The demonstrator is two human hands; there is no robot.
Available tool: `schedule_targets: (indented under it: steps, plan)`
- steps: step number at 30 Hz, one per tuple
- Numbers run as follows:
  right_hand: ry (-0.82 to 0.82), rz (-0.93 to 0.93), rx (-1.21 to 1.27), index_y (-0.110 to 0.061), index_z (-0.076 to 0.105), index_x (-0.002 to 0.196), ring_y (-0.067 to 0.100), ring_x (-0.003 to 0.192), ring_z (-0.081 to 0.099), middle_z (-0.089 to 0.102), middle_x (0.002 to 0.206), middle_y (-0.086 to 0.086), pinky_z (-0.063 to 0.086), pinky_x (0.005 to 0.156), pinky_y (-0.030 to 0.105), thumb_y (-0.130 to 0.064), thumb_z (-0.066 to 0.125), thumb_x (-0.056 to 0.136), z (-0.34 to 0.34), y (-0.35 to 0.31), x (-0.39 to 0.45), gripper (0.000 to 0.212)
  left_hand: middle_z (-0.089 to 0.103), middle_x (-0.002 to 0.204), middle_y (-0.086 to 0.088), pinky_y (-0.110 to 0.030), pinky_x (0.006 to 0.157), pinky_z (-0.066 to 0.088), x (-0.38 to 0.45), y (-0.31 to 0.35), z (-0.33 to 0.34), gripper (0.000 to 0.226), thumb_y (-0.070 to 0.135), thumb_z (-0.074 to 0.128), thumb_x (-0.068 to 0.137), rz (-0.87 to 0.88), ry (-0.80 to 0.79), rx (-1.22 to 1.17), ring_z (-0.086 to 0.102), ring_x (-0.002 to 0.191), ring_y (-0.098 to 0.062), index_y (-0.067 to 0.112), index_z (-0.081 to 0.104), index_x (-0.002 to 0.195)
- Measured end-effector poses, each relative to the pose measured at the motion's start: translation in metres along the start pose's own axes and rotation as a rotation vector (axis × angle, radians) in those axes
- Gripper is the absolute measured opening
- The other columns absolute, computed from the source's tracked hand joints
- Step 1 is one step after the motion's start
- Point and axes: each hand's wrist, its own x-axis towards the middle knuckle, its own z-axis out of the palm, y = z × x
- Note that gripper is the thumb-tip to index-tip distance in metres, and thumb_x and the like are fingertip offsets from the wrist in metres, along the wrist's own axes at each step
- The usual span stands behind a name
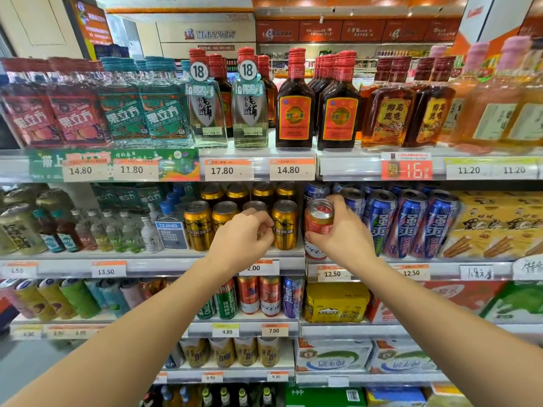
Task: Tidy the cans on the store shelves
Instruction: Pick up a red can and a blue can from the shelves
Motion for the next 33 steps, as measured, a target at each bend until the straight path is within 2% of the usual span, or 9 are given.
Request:
schedule_targets:
  steps: [5,9,11,13,15,17,23,28,33]
  plan:
    - [0.119,0.039,0.344,-0.038,0.047,0.125,0.019,0.102,0.067,0.068,0.114,-0.008,0.059,0.087,0.047,-0.048,0.088,0.065,-0.006,0.010,-0.014,0.074,0.067,0.089,0.015,-0.037,0.067,0.058,-0.024,0.004,0.015,0.020,0.039,0.055,0.093,0.018,-0.074,-0.043,0.063,0.082,-0.009,0.029,0.071,0.098]
    - [0.195,0.050,0.595,-0.042,0.047,0.131,0.011,0.106,0.067,0.063,0.122,-0.012,0.060,0.091,0.039,-0.042,0.090,0.069,-0.020,0.019,-0.031,0.075,0.072,0.086,0.010,-0.039,0.069,0.059,-0.056,0.008,0.045,0.020,0.037,0.056,0.092,0.003,-0.233,-0.098,0.066,0.079,-0.012,0.024,0.071,0.095]
    - [0.187,0.042,0.638,-0.041,0.049,0.132,0.009,0.107,0.066,0.063,0.123,-0.011,0.058,0.091,0.034,-0.040,0.091,0.072,-0.025,0.025,-0.040,0.073,0.071,0.099,0.005,-0.041,0.077,0.060,-0.072,0.010,0.071,0.025,0.039,0.056,0.092,-0.053,-0.386,-0.064,0.067,0.088,-0.018,0.023,0.068,0.107]
    - [0.165,0.041,0.656,-0.037,0.050,0.133,0.008,0.106,0.067,0.064,0.122,-0.011,0.058,0.089,0.031,-0.040,0.091,0.073,-0.027,0.032,-0.050,0.073,0.064,0.129,-0.004,-0.044,0.094,0.057,-0.085,0.010,0.099,0.044,0.043,0.057,0.093,-0.159,-0.534,-0.056,0.065,0.114,-0.027,0.022,0.060,0.132]
    - [0.143,0.047,0.660,-0.036,0.050,0.133,0.002,0.103,0.066,0.064,0.120,-0.014,0.056,0.084,0.025,-0.039,0.091,0.072,-0.025,0.039,-0.059,0.074,0.039,0.162,-0.010,-0.045,0.115,0.045,-0.091,0.006,0.125,0.070,0.046,0.060,0.095,-0.280,-0.607,-0.085,0.047,0.143,-0.033,0.018,0.040,0.155]
    - [0.127,0.062,0.672,-0.038,0.049,0.132,-0.004,0.099,0.066,0.062,0.118,-0.019,0.054,0.080,0.021,-0.037,0.092,0.072,-0.021,0.048,-0.067,0.074,0.028,0.167,-0.011,-0.044,0.119,0.038,-0.091,0.003,0.147,0.084,0.048,0.066,0.093,-0.331,-0.565,-0.118,0.037,0.149,-0.034,0.014,0.030,0.160]
    - [0.091,0.112,0.693,-0.037,0.048,0.124,-0.017,0.092,0.063,0.061,0.110,-0.023,0.053,0.073,0.014,-0.030,0.094,0.073,-0.006,0.071,-0.090,0.069,0.045,0.146,-0.009,-0.049,0.114,0.043,-0.070,0.009,0.180,0.083,0.046,0.077,0.085,-0.453,-0.314,-0.232,0.042,0.140,-0.033,0.019,0.038,0.152]
    - [0.088,0.141,0.663,-0.038,0.050,0.124,-0.007,0.095,0.066,0.064,0.111,-0.022,0.054,0.079,0.022,-0.035,0.094,0.071,-0.001,0.088,-0.098,0.069,0.037,0.158,-0.012,-0.050,0.114,0.043,-0.053,0.014,0.194,0.090,0.046,0.076,0.085,-0.429,-0.379,-0.178,0.040,0.145,-0.037,0.016,0.031,0.157]
    - [0.080,0.159,0.644,-0.039,0.051,0.120,-0.005,0.091,0.070,0.068,0.100,-0.030,0.058,0.080,0.030,-0.032,0.095,0.068,0.000,0.103,-0.104,0.068,0.053,0.142,-0.017,-0.047,0.095,0.055,-0.038,0.007,0.205,0.071,0.040,0.074,0.086,-0.393,-0.464,-0.101,0.060,0.123,-0.040,0.014,0.044,0.145]
